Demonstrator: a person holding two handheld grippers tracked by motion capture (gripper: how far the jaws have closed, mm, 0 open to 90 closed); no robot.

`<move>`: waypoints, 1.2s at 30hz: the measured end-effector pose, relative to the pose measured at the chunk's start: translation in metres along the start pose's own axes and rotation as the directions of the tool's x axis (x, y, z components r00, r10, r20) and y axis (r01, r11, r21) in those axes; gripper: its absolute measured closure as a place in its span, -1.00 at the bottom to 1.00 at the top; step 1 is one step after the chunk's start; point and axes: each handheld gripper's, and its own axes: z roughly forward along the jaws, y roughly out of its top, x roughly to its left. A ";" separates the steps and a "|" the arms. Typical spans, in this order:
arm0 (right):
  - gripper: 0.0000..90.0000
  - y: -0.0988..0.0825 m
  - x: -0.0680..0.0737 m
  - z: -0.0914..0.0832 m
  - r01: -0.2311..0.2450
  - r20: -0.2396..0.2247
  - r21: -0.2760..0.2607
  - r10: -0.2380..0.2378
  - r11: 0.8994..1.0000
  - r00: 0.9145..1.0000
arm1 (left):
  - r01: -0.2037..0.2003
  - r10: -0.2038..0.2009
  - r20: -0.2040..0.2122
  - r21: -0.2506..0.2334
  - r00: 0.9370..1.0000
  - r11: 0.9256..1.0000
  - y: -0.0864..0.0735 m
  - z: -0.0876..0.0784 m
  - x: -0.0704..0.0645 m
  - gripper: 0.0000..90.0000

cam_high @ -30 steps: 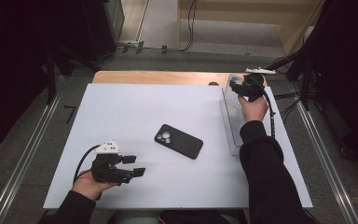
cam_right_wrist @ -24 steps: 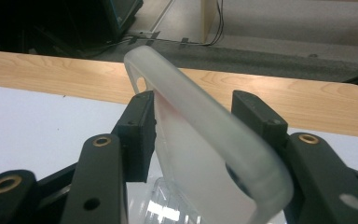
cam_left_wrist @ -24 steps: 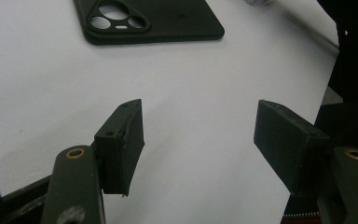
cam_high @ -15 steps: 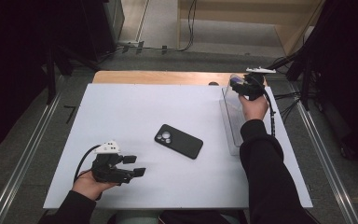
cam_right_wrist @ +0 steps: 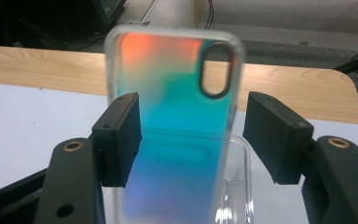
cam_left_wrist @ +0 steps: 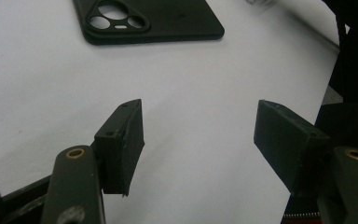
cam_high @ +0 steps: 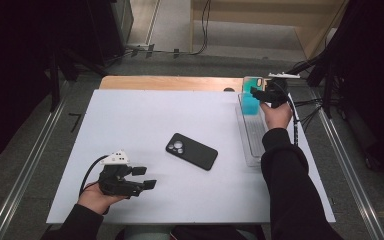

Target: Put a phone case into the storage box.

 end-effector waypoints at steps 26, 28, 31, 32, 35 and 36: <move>-0.43 -0.003 0.023 -0.039 -0.004 -0.133 0.045 0.010 0.999 0.991 | 0.025 -0.025 -0.006 -0.009 1.000 1.000 0.003 -0.003 0.004 -0.25; -0.45 -0.006 0.026 -0.045 0.008 -0.155 0.042 -0.001 0.999 0.988 | 0.025 -0.025 -0.005 -0.010 1.000 1.000 0.003 -0.003 0.004 -0.25; -0.49 -0.010 0.029 -0.053 0.011 -0.187 0.033 -0.004 0.999 0.982 | 0.024 -0.025 -0.006 -0.006 1.000 1.000 0.004 -0.003 0.004 -0.25; -0.51 -0.012 0.029 -0.055 0.014 -0.204 0.038 -0.006 0.999 0.979 | 0.027 -0.027 -0.007 -0.010 1.000 1.000 0.005 -0.002 0.004 -0.25; -0.51 -0.016 0.032 -0.061 0.025 -0.238 0.045 -0.013 0.999 0.971 | 0.029 -0.029 -0.002 -0.010 1.000 1.000 0.006 -0.002 0.006 -0.25; -0.51 -0.018 0.033 -0.063 0.034 -0.248 0.050 -0.020 0.998 0.968 | 0.029 -0.029 -0.003 -0.007 1.000 1.000 0.006 -0.002 0.006 -0.25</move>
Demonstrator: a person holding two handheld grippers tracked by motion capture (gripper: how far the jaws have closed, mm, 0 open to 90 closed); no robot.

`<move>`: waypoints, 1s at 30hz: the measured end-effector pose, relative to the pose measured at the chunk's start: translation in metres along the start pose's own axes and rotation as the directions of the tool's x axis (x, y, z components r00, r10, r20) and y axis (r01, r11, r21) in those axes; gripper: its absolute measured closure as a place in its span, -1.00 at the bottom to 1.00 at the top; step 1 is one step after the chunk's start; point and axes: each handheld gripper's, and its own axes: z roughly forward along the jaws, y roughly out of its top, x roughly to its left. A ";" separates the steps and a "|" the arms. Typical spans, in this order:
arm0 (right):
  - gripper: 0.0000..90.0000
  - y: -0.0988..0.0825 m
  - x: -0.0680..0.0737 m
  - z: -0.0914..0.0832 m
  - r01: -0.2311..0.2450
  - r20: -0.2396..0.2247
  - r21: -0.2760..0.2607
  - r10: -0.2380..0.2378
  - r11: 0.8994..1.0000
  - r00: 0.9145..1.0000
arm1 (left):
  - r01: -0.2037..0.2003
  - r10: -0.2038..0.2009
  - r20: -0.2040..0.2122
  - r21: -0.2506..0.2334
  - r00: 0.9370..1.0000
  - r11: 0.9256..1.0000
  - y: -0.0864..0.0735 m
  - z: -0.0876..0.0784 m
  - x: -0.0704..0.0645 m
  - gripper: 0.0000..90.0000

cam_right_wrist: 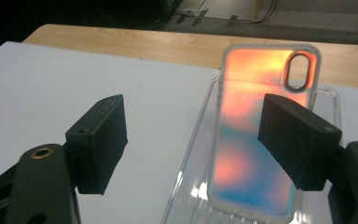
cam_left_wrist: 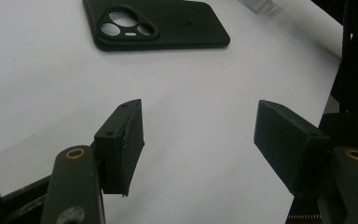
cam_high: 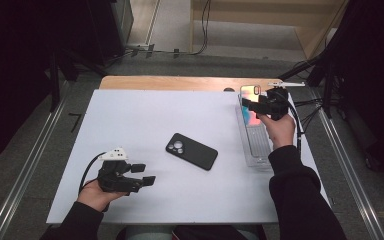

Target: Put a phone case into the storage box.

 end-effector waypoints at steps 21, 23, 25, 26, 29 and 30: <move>-0.51 -0.035 0.040 -0.023 0.155 -0.237 0.046 -0.139 0.987 0.961 | 0.010 -0.010 0.017 -0.003 1.000 1.000 0.007 -0.001 0.005 -0.25; -0.51 -0.038 0.043 -0.026 0.158 -0.253 0.052 -0.140 0.986 0.957 | 0.010 -0.010 0.017 -0.005 1.000 1.000 0.007 -0.001 0.005 -0.25; -0.51 -0.041 0.046 -0.029 0.169 -0.267 0.054 -0.149 0.984 0.952 | 0.012 -0.012 0.018 -0.007 1.000 1.000 0.007 -0.002 0.005 -0.25; -0.51 -0.043 0.048 -0.031 0.174 -0.273 0.055 -0.153 0.983 0.950 | 0.013 -0.013 0.020 -0.005 1.000 1.000 0.007 -0.002 0.006 -0.25; -0.51 -0.048 0.052 -0.036 0.185 -0.288 0.052 -0.163 0.981 0.944 | 0.013 -0.013 0.018 0.000 1.000 1.000 0.007 -0.002 0.006 -0.25; -0.51 -0.050 0.053 -0.038 0.187 -0.291 0.052 -0.164 0.981 0.943 | 0.013 -0.013 0.021 -0.004 1.000 1.000 0.007 -0.002 0.006 -0.25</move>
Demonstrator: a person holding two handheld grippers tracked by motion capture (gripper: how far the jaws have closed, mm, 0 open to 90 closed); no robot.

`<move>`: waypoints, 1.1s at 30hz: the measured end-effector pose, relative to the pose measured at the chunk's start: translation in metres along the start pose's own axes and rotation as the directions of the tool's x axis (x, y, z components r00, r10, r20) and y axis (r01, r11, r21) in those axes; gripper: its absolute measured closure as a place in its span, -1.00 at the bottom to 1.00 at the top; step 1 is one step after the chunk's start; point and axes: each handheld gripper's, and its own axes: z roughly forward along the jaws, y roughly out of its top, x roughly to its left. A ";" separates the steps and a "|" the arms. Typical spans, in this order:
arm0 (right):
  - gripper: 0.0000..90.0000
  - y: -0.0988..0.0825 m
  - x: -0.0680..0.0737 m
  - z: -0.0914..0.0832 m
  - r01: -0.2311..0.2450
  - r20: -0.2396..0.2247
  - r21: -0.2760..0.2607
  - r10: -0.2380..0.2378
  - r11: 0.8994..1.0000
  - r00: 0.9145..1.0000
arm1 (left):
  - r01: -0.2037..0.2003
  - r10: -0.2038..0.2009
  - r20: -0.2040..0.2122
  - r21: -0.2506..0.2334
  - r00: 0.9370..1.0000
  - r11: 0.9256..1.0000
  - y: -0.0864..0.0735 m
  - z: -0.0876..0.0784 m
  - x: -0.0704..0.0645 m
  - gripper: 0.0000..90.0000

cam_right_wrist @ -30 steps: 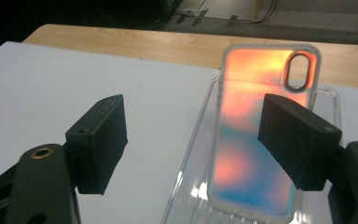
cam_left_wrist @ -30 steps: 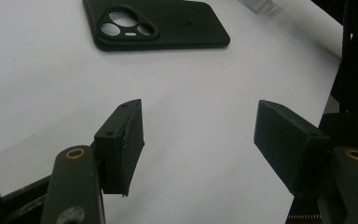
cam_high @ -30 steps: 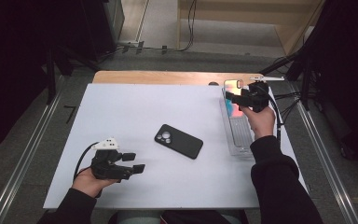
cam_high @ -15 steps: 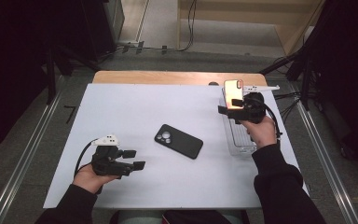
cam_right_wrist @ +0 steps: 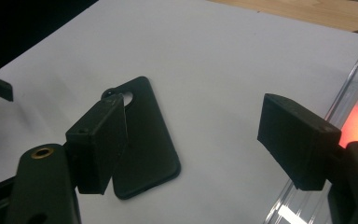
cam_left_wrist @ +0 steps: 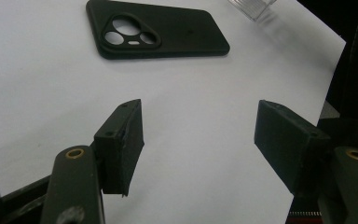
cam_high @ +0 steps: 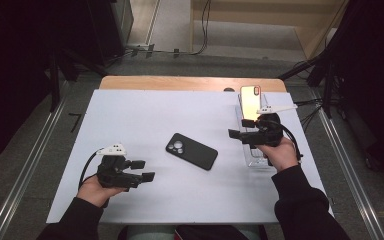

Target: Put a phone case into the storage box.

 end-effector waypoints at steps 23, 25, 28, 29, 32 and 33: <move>-0.51 -0.040 0.030 -0.017 0.060 -0.103 0.043 -0.056 0.997 0.993 | 0.011 -0.011 0.018 -0.016 1.000 1.000 0.000 -0.003 0.000 -0.28; -0.51 -0.042 0.032 -0.017 0.065 -0.104 0.044 -0.060 0.997 0.993 | 0.013 -0.012 0.016 -0.020 1.000 1.000 0.000 -0.003 0.000 -0.28; -0.51 -0.045 0.033 -0.018 0.076 -0.112 0.047 -0.070 0.996 0.991 | 0.012 -0.012 0.015 -0.023 1.000 1.000 0.001 -0.003 0.000 -0.28; -0.51 -0.046 0.033 -0.018 0.078 -0.114 0.053 -0.072 0.995 0.991 | 0.013 -0.012 0.016 -0.025 1.000 1.000 0.001 -0.003 -0.001 -0.28; -0.52 -0.049 0.033 -0.017 0.079 -0.117 0.061 -0.071 0.995 0.991 | 0.011 -0.010 0.021 -0.031 1.000 0.999 0.001 -0.003 0.000 -0.28; -0.54 -0.050 0.034 -0.017 0.081 -0.119 0.063 -0.074 0.995 0.990 | 0.011 -0.010 0.021 -0.030 1.000 0.999 0.001 -0.003 0.000 -0.28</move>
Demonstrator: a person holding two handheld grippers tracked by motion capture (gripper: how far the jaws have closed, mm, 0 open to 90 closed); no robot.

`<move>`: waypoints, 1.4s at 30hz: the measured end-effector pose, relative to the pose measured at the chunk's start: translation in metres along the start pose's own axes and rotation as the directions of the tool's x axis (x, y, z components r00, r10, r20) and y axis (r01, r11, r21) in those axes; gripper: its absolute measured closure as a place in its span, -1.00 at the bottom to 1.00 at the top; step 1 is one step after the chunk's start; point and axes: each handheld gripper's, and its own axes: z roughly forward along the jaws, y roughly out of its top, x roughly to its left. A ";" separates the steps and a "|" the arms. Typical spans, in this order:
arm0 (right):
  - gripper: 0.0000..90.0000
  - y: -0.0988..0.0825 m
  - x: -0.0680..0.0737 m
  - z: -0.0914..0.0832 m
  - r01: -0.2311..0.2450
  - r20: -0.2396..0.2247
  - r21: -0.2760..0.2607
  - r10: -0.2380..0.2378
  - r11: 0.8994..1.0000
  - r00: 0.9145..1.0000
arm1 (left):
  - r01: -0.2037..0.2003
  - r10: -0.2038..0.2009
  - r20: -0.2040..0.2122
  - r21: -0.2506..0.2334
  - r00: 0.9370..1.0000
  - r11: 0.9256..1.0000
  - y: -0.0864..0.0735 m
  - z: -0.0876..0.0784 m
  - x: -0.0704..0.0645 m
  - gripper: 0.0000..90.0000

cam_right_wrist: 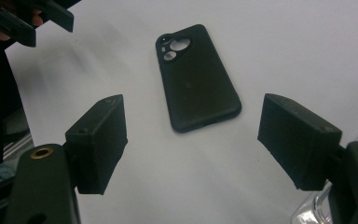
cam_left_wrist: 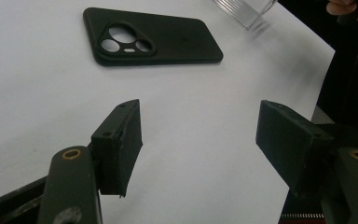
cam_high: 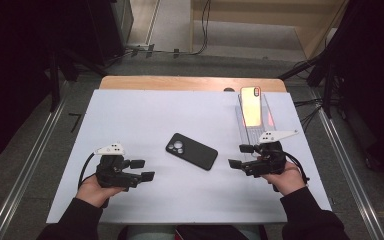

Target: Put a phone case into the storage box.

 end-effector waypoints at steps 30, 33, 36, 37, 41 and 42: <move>-1.00 0.028 0.010 0.023 0.059 -0.063 -0.003 -0.059 0.998 0.996 | 0.035 -0.035 -0.019 -0.021 0.999 0.999 -0.011 -0.010 0.000 -0.29; -1.00 0.034 0.011 0.025 0.061 -0.062 -0.005 -0.062 0.998 0.996 | 0.038 -0.039 -0.021 -0.021 0.999 0.999 -0.013 -0.012 0.000 -0.28; -1.00 0.040 0.015 0.030 0.078 -0.063 -0.011 -0.078 0.997 0.995 | 0.041 -0.042 -0.026 -0.025 0.999 0.999 -0.014 -0.014 0.000 -0.29; -1.00 0.042 0.015 0.032 0.085 -0.065 -0.010 -0.086 0.996 0.994 | 0.043 -0.044 -0.029 -0.027 0.999 0.999 -0.014 -0.014 0.000 -0.28; -1.00 0.049 0.017 0.041 0.082 -0.076 -0.011 -0.082 0.997 0.994 | 0.047 -0.048 -0.032 -0.032 0.998 0.998 -0.015 -0.016 0.000 -0.29; -1.00 0.051 0.017 0.044 0.088 -0.081 -0.009 -0.088 0.996 0.993 | 0.047 -0.048 -0.032 -0.032 0.998 0.998 -0.015 -0.016 0.000 -0.29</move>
